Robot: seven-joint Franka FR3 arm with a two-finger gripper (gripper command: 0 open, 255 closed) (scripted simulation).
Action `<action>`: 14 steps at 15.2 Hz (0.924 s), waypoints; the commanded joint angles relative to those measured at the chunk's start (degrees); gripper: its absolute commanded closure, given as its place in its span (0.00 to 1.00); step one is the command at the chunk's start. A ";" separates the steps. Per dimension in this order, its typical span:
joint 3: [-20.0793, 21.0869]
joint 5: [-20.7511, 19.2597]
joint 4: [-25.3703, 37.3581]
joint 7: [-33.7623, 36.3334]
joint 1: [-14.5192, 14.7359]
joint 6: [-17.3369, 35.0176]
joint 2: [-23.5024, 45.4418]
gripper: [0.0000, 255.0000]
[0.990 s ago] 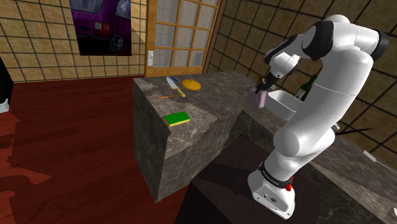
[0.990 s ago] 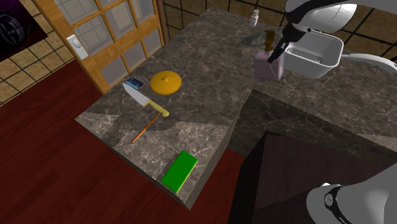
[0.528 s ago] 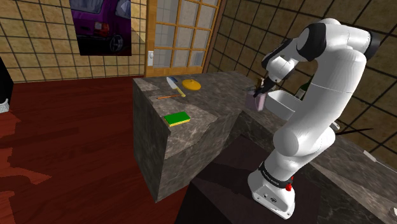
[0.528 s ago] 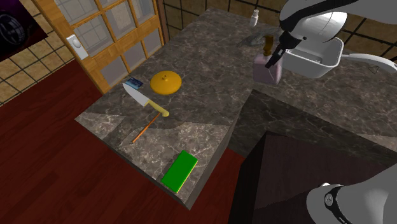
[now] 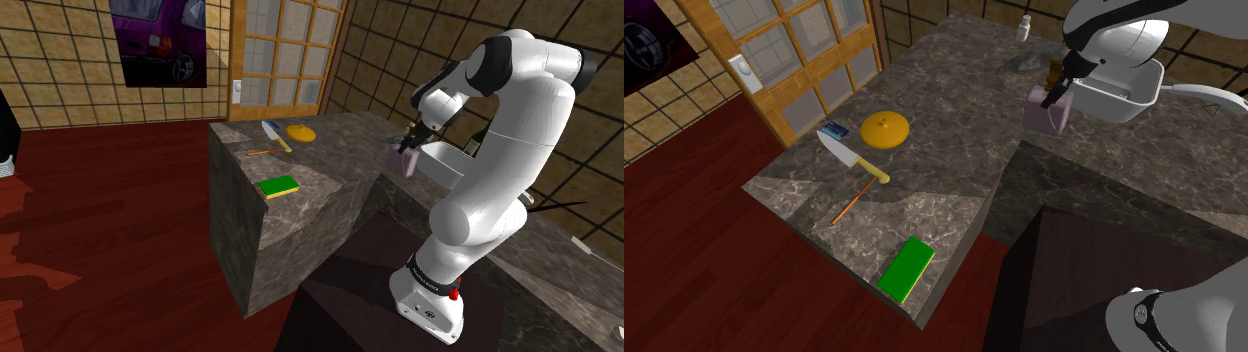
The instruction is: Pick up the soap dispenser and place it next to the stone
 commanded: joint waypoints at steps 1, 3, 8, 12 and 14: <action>0.02 -0.03 -0.16 -0.02 0.02 -0.01 0.04 0.00; 0.03 0.02 -0.09 -0.05 -0.01 -0.03 0.11 0.00; -2.34 -6.86 0.31 4.59 1.24 -4.67 -6.04 0.00; -2.26 -6.88 0.31 4.60 1.16 -4.67 -6.05 0.00; -2.26 -6.88 0.31 4.60 1.16 -4.67 -6.05 0.00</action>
